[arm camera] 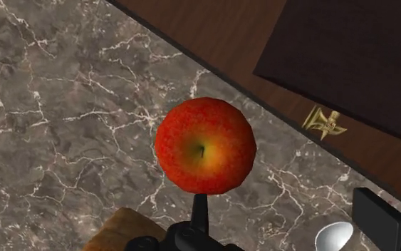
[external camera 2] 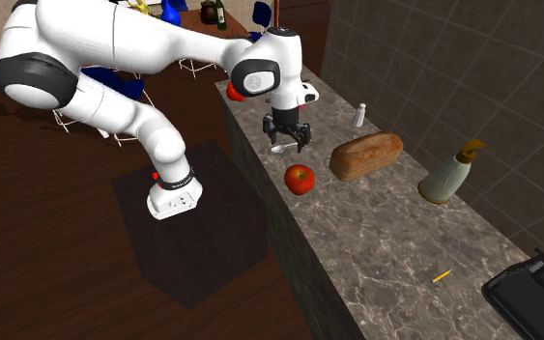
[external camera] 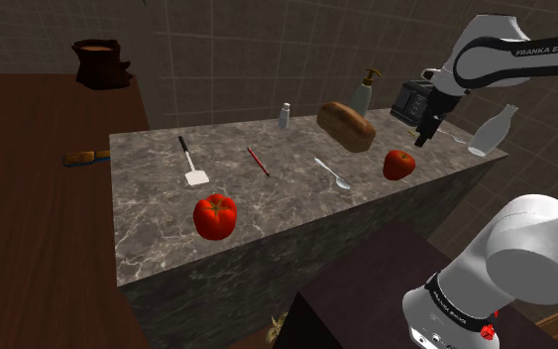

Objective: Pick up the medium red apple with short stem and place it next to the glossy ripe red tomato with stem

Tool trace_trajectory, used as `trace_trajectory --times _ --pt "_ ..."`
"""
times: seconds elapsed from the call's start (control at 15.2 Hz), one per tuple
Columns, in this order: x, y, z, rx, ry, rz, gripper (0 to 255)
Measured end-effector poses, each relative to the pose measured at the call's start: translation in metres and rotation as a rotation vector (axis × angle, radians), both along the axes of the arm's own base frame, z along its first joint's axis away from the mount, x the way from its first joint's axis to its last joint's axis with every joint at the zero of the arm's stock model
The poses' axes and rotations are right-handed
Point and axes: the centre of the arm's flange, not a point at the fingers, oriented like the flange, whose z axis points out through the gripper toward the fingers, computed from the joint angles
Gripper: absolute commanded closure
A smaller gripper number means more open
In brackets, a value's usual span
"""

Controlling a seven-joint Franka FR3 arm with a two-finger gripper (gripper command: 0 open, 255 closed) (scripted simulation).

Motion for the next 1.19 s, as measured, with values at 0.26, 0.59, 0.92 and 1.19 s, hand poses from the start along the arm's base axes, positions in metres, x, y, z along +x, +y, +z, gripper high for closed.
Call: trace_trajectory --times 0.26,0.59,0.92,1.19 --pt "0.019 -0.038 -0.03 -0.008 0.022 0.108 0" --pt "0.02 -0.054 -0.06 -0.012 0.029 0.137 0" --pt "0.021 -0.055 -0.078 -0.013 0.029 0.138 0" --pt "0.021 -0.055 -0.079 -0.013 0.028 0.138 0"
